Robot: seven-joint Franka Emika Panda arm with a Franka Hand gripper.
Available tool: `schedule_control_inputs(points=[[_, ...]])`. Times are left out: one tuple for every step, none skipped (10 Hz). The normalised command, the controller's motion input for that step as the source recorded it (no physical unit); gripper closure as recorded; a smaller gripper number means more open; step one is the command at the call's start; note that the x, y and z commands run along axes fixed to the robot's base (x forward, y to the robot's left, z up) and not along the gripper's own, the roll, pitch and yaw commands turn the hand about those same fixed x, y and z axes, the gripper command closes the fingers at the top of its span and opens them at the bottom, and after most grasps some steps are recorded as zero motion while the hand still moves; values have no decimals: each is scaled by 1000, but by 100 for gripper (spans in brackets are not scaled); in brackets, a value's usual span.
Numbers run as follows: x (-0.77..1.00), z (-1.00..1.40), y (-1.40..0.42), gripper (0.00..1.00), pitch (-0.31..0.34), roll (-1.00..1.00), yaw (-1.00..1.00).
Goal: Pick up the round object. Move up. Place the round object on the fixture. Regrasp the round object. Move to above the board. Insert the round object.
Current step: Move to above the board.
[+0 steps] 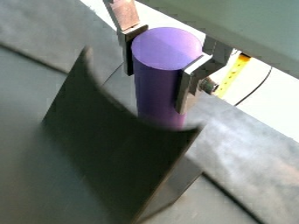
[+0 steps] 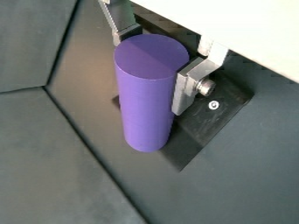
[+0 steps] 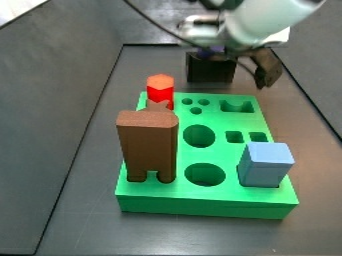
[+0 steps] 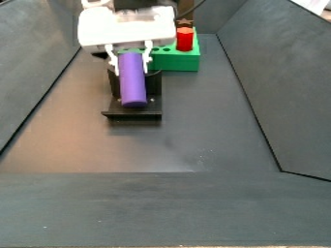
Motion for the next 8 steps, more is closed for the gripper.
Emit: schedule_control_inputs(points=[[89,1000,51,100,222,-73,83],[87,1000,51,100,215,-71,108],[87,1000,47,100,185,-64,148],[88,1000,44,100,149,-51,170],[88,1000,41,100,126,-39,176],[88,1000,38,100,105,-36,178],[87,1000,34,100,68,-29,168],[86,1000,31,100,44,-28,158]])
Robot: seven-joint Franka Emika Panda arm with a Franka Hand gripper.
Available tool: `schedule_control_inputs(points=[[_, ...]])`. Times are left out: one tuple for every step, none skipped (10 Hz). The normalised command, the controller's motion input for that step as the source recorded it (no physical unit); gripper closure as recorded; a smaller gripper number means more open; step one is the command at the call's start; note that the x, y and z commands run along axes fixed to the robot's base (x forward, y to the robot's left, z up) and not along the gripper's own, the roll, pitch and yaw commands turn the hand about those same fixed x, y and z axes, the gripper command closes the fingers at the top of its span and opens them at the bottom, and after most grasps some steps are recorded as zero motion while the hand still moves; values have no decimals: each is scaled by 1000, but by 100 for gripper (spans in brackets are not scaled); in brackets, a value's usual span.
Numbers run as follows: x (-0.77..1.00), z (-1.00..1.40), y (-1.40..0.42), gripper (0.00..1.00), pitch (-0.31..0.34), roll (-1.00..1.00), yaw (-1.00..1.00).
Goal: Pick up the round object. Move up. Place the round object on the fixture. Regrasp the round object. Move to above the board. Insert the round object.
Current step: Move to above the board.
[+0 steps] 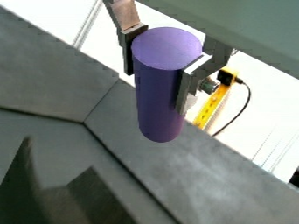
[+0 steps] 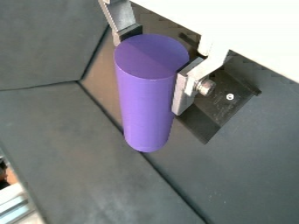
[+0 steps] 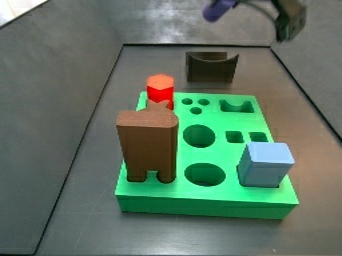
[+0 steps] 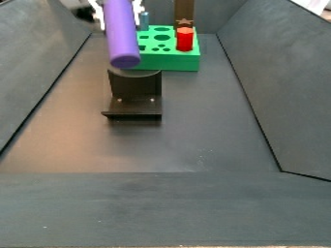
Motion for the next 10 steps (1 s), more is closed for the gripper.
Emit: schedule_control_inputs(points=[[82,1000,26,100,21,-25,132],[79,1000,22,100,8,-27,113],[75,1000,17,100,12,-32,88],[73,1000,14,100,13,-37,74],[69,1000,9,100,31,-37,53],[68,1000,5,100,37,-38,45],[65,1000,-1,100,59,-40,39],[62,927,-9,100,85,-43,35],[50,761,-13,100,101,-46,40],[37,592,-13,100,111,-49,50]])
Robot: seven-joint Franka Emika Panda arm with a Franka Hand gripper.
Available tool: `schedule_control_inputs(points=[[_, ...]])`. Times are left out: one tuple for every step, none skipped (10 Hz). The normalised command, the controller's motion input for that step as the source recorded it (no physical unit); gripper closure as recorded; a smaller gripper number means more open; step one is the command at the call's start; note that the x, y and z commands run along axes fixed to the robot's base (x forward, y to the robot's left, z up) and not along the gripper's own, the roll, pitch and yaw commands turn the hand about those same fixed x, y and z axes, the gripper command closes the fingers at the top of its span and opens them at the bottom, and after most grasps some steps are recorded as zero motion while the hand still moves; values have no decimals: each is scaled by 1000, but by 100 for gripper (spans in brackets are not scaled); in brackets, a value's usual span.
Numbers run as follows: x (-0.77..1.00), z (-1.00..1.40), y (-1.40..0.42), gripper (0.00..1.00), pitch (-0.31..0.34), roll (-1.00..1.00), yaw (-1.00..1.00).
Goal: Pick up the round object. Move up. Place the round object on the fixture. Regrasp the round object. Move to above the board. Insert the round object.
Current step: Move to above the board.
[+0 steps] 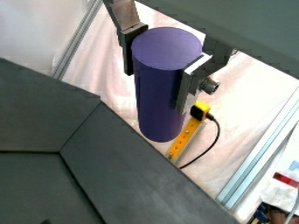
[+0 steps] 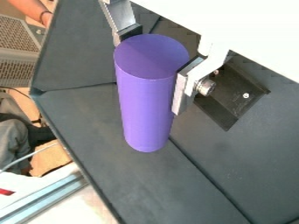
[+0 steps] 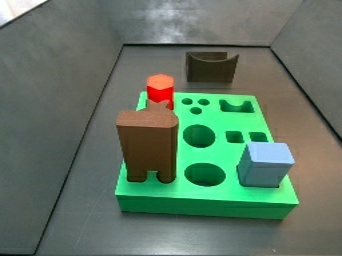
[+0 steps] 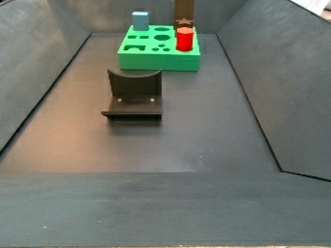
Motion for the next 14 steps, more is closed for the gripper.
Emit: schedule_control_inputs(points=[[31,423,-13,100,115,-55,60],[25,205,-15,100,116,-62,76],[-631,55,-1000,100,-103,-1000,-88],[-634,57,-1000,100,-112,-1000,-88],[-680,61,-1000,100,-136,-1000,-92],[-690,47,-1000,100,-148,-1000,-97],[-700,56,-1000,100,-154,-1000,-104],[-719,52,-1000,100,-154,-1000,-114],[-732,50,-1000,100,-154,-1000,-123],[-757,61,-1000,100,-158,-1000,-132],[-789,48,-1000,100,-160,-1000,-136],[-704,43,-837,100,-165,-1000,-143],[-506,34,-557,100,-170,-1000,-143],[-273,5,-239,100,-143,-867,-115]])
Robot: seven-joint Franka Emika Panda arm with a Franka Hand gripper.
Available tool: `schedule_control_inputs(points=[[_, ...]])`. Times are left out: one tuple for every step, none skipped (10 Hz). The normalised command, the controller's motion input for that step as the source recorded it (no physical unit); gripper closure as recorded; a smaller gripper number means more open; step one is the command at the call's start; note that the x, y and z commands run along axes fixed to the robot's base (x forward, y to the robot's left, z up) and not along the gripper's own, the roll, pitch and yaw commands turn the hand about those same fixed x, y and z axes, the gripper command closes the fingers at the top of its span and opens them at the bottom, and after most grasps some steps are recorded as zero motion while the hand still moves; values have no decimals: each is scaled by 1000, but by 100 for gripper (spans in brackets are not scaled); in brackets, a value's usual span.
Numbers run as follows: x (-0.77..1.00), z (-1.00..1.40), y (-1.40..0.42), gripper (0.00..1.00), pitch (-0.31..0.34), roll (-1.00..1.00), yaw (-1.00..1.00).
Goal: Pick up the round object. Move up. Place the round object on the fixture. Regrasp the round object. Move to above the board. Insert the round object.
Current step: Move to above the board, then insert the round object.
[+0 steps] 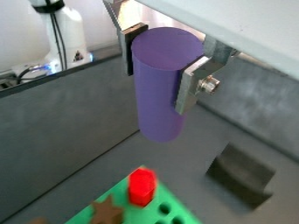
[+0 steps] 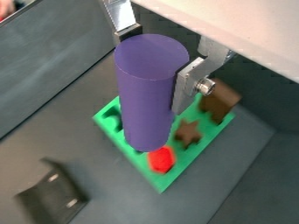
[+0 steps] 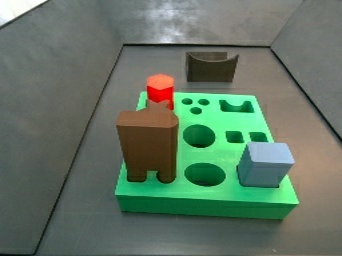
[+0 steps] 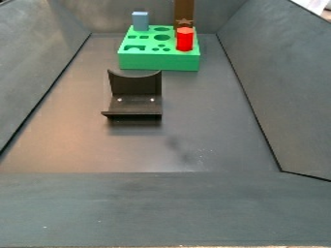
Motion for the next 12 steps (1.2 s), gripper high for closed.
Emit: schedule_control_inputs(points=[[-194,5,-154,100,-112,-727,-95],[-110,3,-77,100,-58,-453,-48],[-69,0,-47,100,-38,-295,-34],[0,-74,-77,100,-23,0,0],[143,-163,-174,100,-26,0,0],[177,-214,-209,100,-36,4,0],[189,-249,-263,100,-50,20,0],[214,-286,-291,100,-51,29,0],[206,-294,-300,100,-61,30,0],[229,-289,-291,100,-51,37,0],[309,-229,-269,100,0,66,0],[351,-211,-237,100,0,79,0]])
